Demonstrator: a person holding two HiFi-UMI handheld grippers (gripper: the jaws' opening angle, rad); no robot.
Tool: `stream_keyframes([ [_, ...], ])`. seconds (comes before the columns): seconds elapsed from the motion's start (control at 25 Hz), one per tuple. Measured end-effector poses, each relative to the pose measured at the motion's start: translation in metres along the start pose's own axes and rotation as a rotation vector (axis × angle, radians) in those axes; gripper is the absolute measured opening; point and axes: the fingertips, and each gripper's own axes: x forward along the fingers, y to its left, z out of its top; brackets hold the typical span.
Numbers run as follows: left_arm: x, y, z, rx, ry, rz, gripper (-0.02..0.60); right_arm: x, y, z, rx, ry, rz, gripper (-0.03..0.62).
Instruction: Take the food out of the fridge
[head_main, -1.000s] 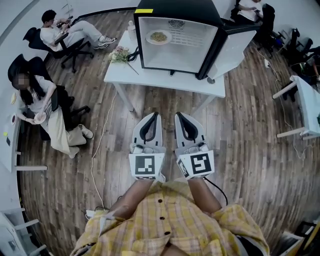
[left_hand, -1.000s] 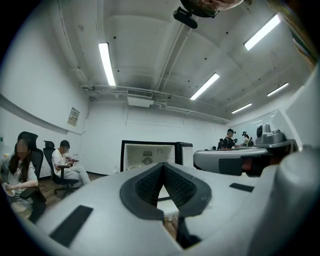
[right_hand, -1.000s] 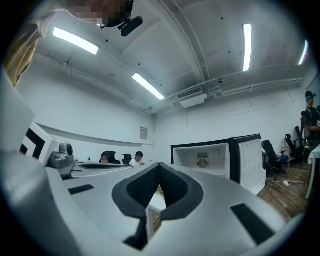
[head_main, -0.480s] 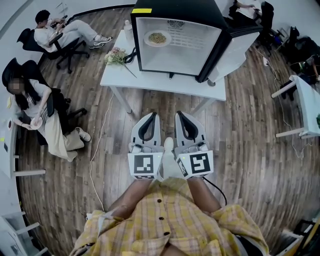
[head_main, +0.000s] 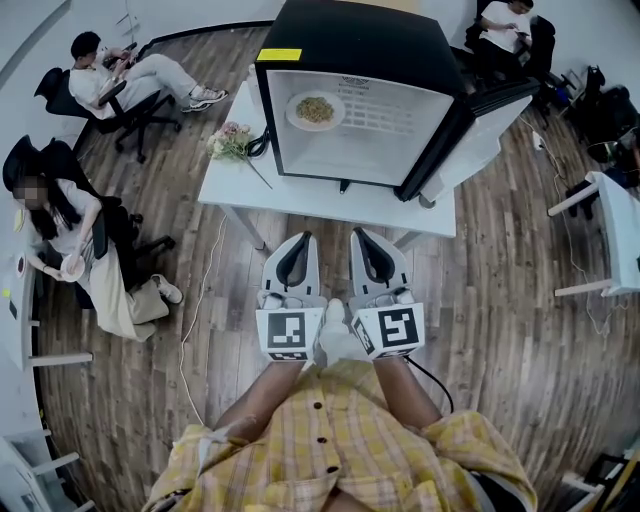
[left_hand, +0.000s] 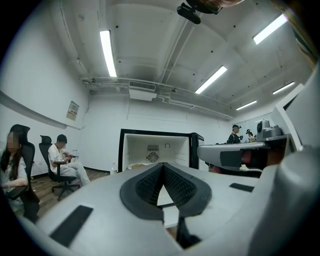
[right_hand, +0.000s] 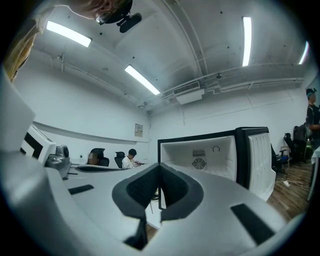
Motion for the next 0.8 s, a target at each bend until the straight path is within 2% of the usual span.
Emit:
stream_keyframes([
  [0.6,0.104,0.029,-0.007,-0.002,0.034,0.039,0.008,0.082,-0.051,-0.013,0.005,0.029,0.034,0.008],
  [0.8,0.130,0.037,-0.018,-0.036,0.066,0.044,0.008,0.103,-0.062,-0.017,0.000,0.037,0.044,0.008],
])
